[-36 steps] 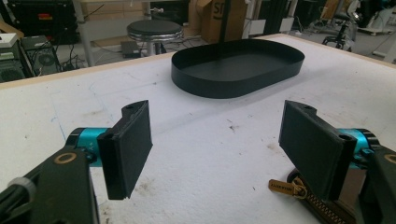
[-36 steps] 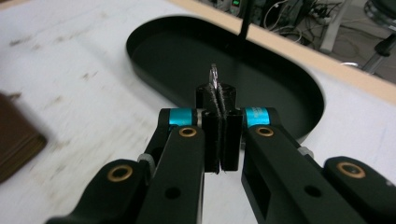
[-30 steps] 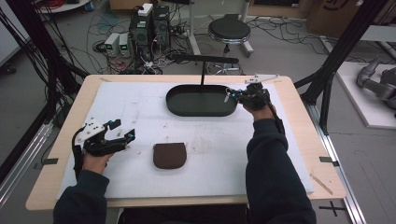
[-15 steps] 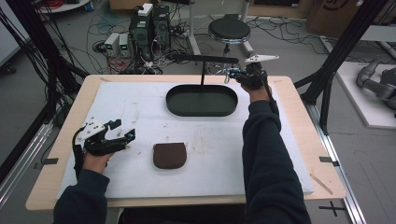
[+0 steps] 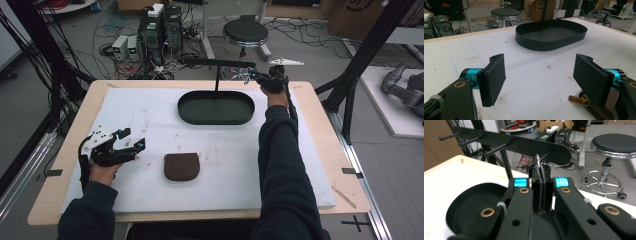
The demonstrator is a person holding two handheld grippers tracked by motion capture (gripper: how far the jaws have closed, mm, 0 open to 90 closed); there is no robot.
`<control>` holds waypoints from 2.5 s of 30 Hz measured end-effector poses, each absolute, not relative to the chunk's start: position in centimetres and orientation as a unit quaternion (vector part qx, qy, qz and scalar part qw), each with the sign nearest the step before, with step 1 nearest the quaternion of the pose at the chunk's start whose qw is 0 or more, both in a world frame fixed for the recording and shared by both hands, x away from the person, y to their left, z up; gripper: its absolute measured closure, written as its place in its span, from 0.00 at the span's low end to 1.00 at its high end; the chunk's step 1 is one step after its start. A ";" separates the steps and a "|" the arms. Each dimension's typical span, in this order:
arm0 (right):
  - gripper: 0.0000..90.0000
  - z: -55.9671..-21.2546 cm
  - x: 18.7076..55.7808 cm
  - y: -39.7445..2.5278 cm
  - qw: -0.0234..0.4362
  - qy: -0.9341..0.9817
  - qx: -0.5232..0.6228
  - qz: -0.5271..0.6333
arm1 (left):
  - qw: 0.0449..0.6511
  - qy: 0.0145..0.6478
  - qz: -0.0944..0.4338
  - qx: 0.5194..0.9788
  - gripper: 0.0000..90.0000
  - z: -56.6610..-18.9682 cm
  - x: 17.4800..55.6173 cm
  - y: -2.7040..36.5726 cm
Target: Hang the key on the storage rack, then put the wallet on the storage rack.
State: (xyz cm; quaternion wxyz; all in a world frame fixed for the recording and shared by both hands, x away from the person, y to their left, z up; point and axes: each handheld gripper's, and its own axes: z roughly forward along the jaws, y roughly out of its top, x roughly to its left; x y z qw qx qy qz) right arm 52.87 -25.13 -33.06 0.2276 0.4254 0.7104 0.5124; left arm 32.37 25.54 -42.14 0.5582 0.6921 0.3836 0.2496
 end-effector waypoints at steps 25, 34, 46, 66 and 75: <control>0.32 -29.3 46.0 -25.7 0.252 0.782 0.372 0.432 | 0.569 0.378 0.230 0.694 0.28 -42.3 32.2 25.1; 0.23 -31.2 39.5 -27.4 0.270 0.786 0.358 0.425 | 0.575 0.375 0.228 0.691 0.27 -42.1 32.1 24.9; 0.23 -36.6 34.7 -27.9 0.249 0.794 0.363 0.419 | 0.578 0.367 0.223 0.694 0.27 -42.0 32.0 24.3; 0.23 -38.9 33.2 -28.4 0.226 0.798 0.364 0.425 | 0.560 0.339 0.152 0.741 0.22 -43.2 32.7 21.1; 0.23 -39.3 33.5 -28.1 0.218 0.805 0.363 0.415 | 0.531 0.353 0.132 0.759 0.21 -44.1 34.4 19.6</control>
